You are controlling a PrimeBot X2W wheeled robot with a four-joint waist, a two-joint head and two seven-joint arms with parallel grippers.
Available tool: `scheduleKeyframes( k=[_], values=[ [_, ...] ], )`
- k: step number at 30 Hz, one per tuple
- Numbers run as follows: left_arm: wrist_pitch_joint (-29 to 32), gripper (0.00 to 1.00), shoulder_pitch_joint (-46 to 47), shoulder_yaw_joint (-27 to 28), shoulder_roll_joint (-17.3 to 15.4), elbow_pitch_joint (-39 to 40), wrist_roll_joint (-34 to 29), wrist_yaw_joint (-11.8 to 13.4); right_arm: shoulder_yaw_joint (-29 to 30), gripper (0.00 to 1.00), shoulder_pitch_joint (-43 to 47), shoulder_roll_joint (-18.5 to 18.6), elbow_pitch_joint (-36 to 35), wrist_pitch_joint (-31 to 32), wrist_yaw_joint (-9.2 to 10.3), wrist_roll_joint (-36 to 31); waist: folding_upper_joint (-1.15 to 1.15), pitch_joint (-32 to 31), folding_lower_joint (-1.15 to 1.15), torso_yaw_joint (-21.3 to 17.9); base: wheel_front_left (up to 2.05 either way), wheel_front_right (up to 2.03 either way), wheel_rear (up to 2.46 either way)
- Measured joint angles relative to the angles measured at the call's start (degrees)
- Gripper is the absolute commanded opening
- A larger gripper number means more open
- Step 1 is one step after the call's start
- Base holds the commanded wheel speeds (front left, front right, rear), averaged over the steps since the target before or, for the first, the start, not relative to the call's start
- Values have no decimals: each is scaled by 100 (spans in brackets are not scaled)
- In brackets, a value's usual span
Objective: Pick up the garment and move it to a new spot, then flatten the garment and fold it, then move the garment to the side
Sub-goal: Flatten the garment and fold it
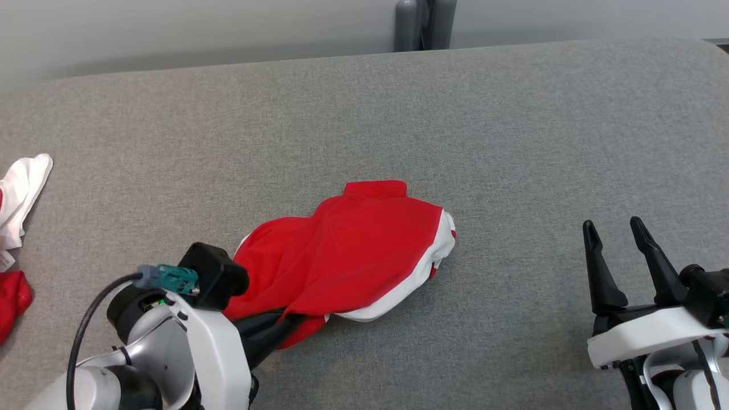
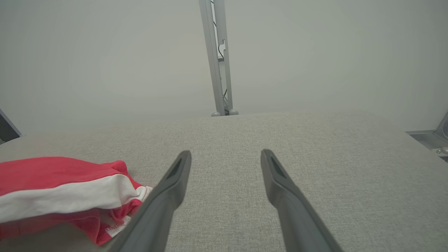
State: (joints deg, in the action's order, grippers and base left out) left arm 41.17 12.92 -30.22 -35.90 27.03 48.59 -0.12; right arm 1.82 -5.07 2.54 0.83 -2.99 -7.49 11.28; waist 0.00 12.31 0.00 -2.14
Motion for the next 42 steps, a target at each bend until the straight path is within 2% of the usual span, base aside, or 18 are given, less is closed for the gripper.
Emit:
scheduleKeyframes(
  k=[4, 9, 16, 17, 18, 19, 23, 26, 27, 29, 35, 36, 38, 42],
  values=[
    [121, 0, 210, 162, 56, -266, 459, -91, 0, 100, -10, 0, -76, 74, 0, -44, 0, 72, 0, 1, 0, 0, 0],
    [175, 0, 711, 356, 205, -1089, 844, -277, -74, 100, -98, -1, -174, 152, 0, -70, 0, 209, 0, -52, 0, 0, 0],
    [183, 0, 1265, 311, 293, -2314, 809, -491, -121, 100, -218, 0, -218, 201, 1, -73, 0, 426, 0, -213, 0, 0, 0],
    [144, 23, 1367, 246, 330, -2568, 721, -524, -133, 100, -253, -1, -214, 201, 0, -67, 0, 484, 0, -260, 0, 0, 0],
    [41, 83, 1385, 238, 363, -2669, 657, -538, -125, 100, -261, 0, -210, 199, 0, -60, 0, 511, 0, -280, 0, 0, 0],
    [-74, 100, 1412, 237, 411, -2758, 592, -545, -114, 100, -261, 1, -200, 198, 0, -53, 0, 535, 0, -296, 0, 0, 0],
    [-572, 100, 1446, 313, 563, -3034, 378, -508, -89, 100, -261, 0, -176, 188, 0, -34, 0, 578, 0, -307, 0, 0, 0],
    [-715, 100, 1433, 361, 612, -3072, 369, -452, -81, 100, -261, 0, -170, 186, 0, -25, 0, 577, 0, -300, 0, 0, 0],
    [-1376, 100, 1299, 572, 777, -3092, 212, -299, -48, 100, -260, 1, -147, 162, 0, -2, 0, 556, 0, -267, 0, 0, 0],
    [-1887, 100, 1141, 716, 892, -3077, 75, -169, -33, 100, -260, 0, -133, 148, 0, 14, 0, 525, 0, -233, 0, 0, 0],
    [-3276, 100, 717, 1073, 1244, -2960, -293, 197, 12, 100, -258, 0, -133, 136, 0, 10, 0, 430, 0, -73, 0, 0, 0],
    [-3276, 100, 717, 1073, 1244, -2960, -293, 197, 12, 100, -258, 0, -133, 136, 0, 10, 0, 430, 0, -73, 0, 0, 0],
    [-3862, 100, 532, 1169, 1417, -2938, -483, 389, 31, 100, -258, 0, -140, 136, 0, -25, 0, 374, 0, -2, 0, 0, 0],
    [-4569, 100, 316, 1247, 1597, -2867, -835, 693, 48, 100, -257, 0, -147, 136, 0, -60, 0, 276, 0, 69, 0, 0, 0]
  ],
)
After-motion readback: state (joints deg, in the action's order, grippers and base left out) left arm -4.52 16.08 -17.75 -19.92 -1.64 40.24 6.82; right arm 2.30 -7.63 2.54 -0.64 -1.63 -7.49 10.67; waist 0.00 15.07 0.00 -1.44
